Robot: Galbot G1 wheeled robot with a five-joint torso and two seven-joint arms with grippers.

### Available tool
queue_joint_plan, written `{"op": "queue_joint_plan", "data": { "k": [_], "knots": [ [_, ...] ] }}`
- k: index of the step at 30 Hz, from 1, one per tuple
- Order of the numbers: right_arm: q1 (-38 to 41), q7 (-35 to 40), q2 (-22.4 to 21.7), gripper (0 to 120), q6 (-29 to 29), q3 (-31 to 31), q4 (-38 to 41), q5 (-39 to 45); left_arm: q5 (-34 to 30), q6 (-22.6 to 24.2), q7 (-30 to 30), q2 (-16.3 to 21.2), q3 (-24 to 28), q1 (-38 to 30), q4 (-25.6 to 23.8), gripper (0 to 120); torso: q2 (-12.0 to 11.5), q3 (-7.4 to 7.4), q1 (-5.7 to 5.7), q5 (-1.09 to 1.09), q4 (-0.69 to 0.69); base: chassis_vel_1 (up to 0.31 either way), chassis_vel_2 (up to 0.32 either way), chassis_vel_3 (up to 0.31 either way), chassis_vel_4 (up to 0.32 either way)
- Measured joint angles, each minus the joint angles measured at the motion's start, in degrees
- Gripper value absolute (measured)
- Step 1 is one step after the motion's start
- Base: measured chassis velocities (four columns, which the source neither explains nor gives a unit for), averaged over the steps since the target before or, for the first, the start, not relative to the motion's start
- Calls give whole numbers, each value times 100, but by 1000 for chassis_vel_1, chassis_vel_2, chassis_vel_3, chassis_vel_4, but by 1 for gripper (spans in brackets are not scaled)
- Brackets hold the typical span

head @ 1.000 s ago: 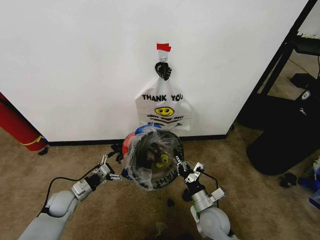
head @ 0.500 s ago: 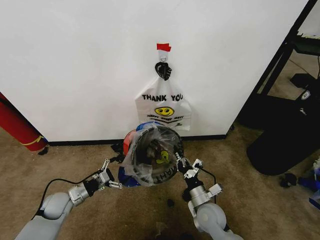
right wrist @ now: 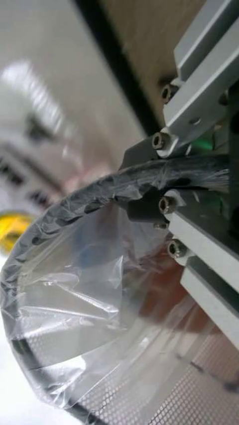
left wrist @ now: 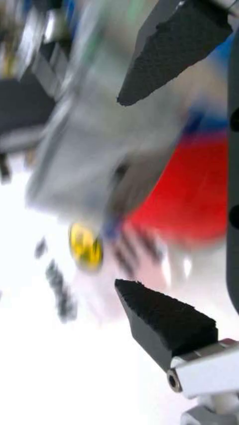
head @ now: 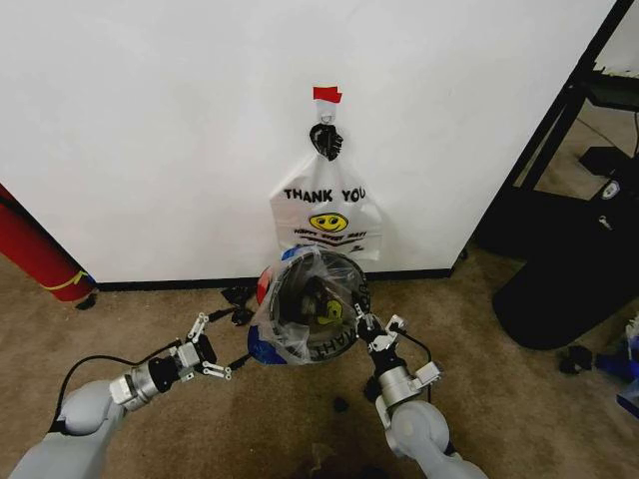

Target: Pick up the garbage bag from the wall and place it over the trash bin.

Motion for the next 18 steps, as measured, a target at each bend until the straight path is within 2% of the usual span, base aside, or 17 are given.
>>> {"op": "queue_joint_plan", "data": {
  "k": [3, 4, 6, 9, 11, 12, 18],
  "knots": [
    [-69, 809, -59, 0, -413, -45, 331, -86, 483, 163, -1750, -267, -149, 130, -279, 100, 0, 0, 0, 0, -1, 0, 0, 0, 0],
    [-69, 809, -59, 0, -413, -45, 331, -86, 483, 163, -1750, -267, -149, 130, -279, 100, 0, 0, 0, 0, -1, 0, 0, 0, 0],
    [-80, 1425, -88, 0, -745, -74, 643, -79, 1029, 446, -3025, -478, -231, 275, -614, 100, 0, 0, 0, -1, 0, 0, 0, 0, 0],
    [-57, 2085, -108, 0, -1195, -90, 942, -58, 1557, 623, -4005, -629, -256, 434, -916, 100, 0, 0, 0, 0, 0, 0, 0, 0, 0],
    [15, 2737, -95, 0, -1727, -103, 1207, 41, 1928, 655, -4304, -737, -269, 581, -1145, 100, 0, 0, 0, 0, 0, 0, 0, 0, 0],
    [15, 2737, -95, 0, -1727, -103, 1207, 41, 1928, 655, -4304, -737, -269, 581, -1145, 100, 0, 0, 0, 0, 0, 0, 0, 0, 0],
    [117, 3563, -46, 0, -2692, -102, 1446, 182, 2382, 576, -4297, -953, -86, 811, -1292, 100, 0, 0, 0, -1, 0, 0, 0, 0, 0]
  ]
}}
